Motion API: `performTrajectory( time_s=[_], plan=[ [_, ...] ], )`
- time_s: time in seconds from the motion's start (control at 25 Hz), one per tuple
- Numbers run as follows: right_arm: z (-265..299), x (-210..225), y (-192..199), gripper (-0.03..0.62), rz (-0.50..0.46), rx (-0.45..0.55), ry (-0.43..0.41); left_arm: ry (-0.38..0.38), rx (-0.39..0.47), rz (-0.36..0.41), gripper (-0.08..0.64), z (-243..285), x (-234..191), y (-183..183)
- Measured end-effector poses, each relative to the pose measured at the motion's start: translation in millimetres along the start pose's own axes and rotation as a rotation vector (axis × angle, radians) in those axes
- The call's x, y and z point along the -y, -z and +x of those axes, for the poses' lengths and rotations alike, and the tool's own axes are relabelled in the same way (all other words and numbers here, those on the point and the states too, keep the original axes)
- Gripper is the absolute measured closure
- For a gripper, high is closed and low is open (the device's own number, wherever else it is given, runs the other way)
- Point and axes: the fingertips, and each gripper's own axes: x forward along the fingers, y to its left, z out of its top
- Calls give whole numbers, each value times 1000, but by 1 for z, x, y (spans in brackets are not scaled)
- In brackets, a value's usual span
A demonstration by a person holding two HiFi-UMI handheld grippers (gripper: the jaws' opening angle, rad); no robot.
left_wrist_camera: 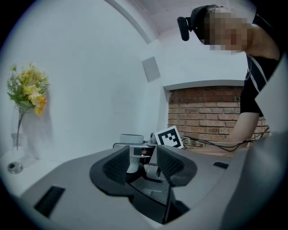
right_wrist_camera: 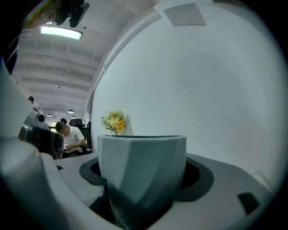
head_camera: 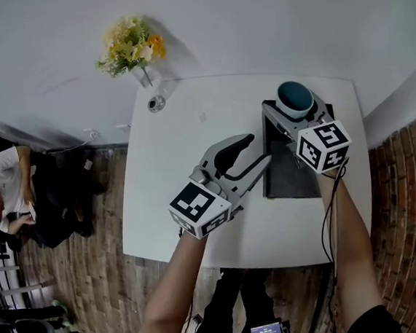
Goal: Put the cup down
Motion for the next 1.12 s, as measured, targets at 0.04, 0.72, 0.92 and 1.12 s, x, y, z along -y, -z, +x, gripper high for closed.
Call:
performTrajectory(
  time_s=[0.04, 0.72, 0.92, 1.12],
  plan=[
    [2, 0, 0, 187, -6, 0, 1, -2, 0, -1, 373, -2, -2, 1],
    [-3, -3, 0, 186, -79, 70, 45, -6, 5, 2, 373, -7, -5, -1],
    [-4, -6, -3, 121, -74, 81, 41, -12, 7, 3, 373, -12, -4, -2],
    [-14, -2, -2, 104, -68, 65, 72, -12, 12, 13, 373, -15, 0, -7]
  ],
)
